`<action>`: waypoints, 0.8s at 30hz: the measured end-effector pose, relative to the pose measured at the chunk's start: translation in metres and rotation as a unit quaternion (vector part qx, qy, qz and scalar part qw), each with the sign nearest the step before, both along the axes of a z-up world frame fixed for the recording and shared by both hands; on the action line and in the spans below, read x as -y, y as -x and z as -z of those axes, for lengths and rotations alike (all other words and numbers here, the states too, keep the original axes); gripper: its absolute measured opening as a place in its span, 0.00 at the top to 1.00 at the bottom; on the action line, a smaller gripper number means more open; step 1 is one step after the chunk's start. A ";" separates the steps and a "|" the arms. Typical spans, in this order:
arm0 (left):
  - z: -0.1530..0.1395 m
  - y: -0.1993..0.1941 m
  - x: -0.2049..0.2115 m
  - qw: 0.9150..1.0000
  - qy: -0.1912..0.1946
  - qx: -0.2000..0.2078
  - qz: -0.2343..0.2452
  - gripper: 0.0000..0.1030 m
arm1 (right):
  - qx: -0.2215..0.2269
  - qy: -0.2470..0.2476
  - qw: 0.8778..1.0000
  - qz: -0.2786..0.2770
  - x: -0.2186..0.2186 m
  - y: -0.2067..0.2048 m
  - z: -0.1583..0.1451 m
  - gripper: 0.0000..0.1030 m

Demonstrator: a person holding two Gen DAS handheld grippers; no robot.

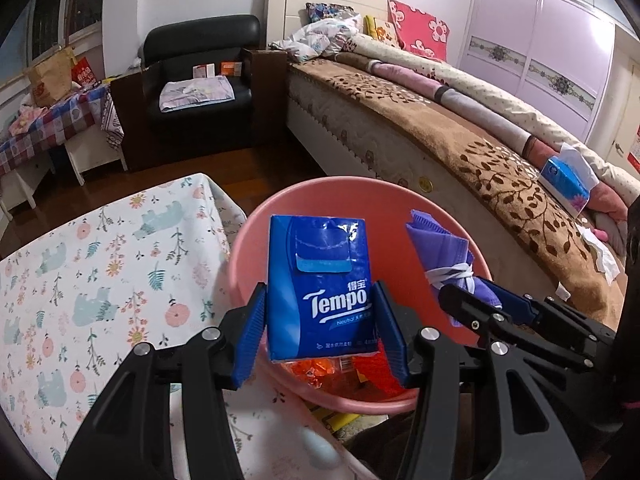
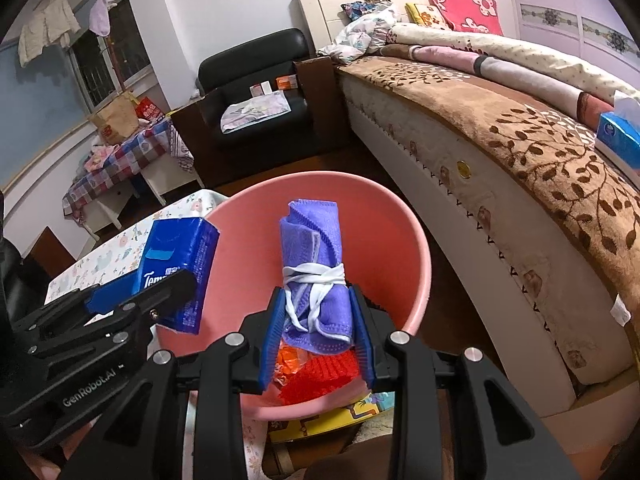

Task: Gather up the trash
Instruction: 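Open both grippers to drop the tissue pack and bag into the bucket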

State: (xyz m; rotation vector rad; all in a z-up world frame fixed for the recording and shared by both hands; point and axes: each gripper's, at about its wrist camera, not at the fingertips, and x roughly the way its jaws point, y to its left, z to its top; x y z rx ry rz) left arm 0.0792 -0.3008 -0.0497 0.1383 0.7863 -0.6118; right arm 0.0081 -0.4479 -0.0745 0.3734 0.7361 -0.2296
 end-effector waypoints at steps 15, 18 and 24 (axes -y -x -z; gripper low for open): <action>0.016 -0.016 0.009 0.999 -0.012 -0.031 -0.013 0.48 | -0.011 -0.006 1.000 -0.003 0.009 -0.010 0.014 0.69; 0.016 -0.017 0.010 0.999 -0.009 -0.032 -0.009 0.48 | -0.013 -0.007 1.000 -0.004 0.010 -0.011 0.016 0.69; 0.010 -0.014 0.010 1.000 0.005 -0.025 -0.002 0.44 | -0.014 -0.008 1.000 -0.003 0.012 -0.012 0.019 0.68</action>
